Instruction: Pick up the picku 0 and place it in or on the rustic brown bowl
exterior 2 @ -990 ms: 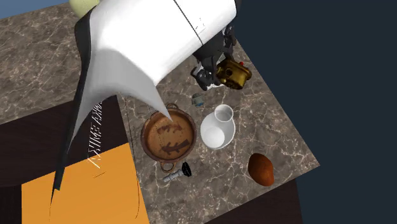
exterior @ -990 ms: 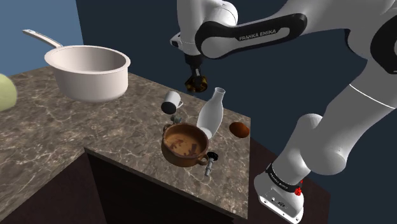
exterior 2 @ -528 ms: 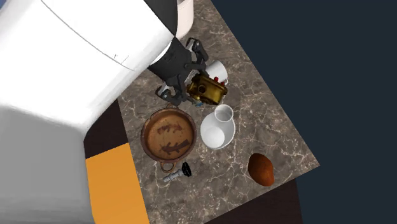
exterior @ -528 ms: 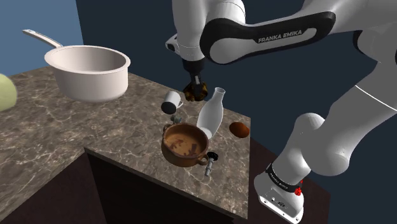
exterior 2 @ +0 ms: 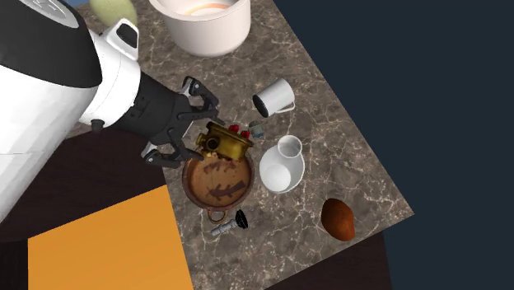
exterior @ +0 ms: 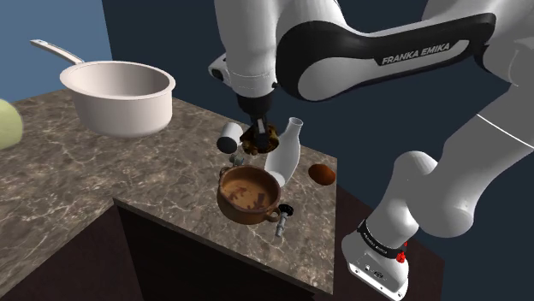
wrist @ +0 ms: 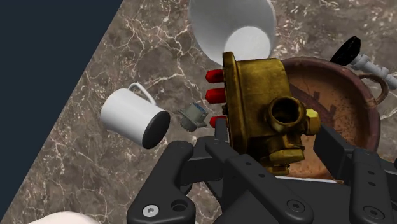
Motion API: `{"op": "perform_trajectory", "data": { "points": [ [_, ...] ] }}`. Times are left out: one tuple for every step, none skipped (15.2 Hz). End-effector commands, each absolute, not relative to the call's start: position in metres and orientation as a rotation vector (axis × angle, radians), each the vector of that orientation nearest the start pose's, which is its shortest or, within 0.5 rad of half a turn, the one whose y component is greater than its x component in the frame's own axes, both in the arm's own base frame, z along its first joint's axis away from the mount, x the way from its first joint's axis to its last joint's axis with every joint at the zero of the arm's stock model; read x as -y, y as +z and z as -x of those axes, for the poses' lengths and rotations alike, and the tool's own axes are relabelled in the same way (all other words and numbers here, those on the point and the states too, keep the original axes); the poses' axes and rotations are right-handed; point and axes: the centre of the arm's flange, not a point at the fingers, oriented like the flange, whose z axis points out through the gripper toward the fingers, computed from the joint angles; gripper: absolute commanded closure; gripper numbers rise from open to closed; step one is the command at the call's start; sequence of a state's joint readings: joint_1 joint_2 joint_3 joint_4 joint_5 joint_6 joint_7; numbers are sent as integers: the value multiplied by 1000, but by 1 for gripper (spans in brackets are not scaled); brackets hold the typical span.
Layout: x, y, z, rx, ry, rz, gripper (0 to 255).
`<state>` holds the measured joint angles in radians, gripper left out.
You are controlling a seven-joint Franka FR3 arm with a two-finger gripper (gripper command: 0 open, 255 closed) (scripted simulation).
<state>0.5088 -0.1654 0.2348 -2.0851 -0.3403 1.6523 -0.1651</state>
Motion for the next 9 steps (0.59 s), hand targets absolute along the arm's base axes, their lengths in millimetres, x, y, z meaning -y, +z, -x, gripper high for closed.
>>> {"op": "perform_trajectory", "data": {
  "points": [
    [-323, 484, -351, 1668, 281, 3149, 255],
    [-335, 485, -342, 1668, 281, 3149, 255],
    [-335, 480, -342, 1668, 281, 3149, 255],
    [-335, 475, -342, 1668, 281, 3149, 255],
    [-335, 469, -342, 1668, 281, 3149, 255],
    [-335, 464, -342, 1668, 281, 3149, 255],
    [-335, 459, -342, 1668, 281, 3149, 255],
    [-335, 454, -342, 1668, 281, 3149, 255],
    [-335, 448, -342, 1668, 281, 3149, 255]
  ]
}}
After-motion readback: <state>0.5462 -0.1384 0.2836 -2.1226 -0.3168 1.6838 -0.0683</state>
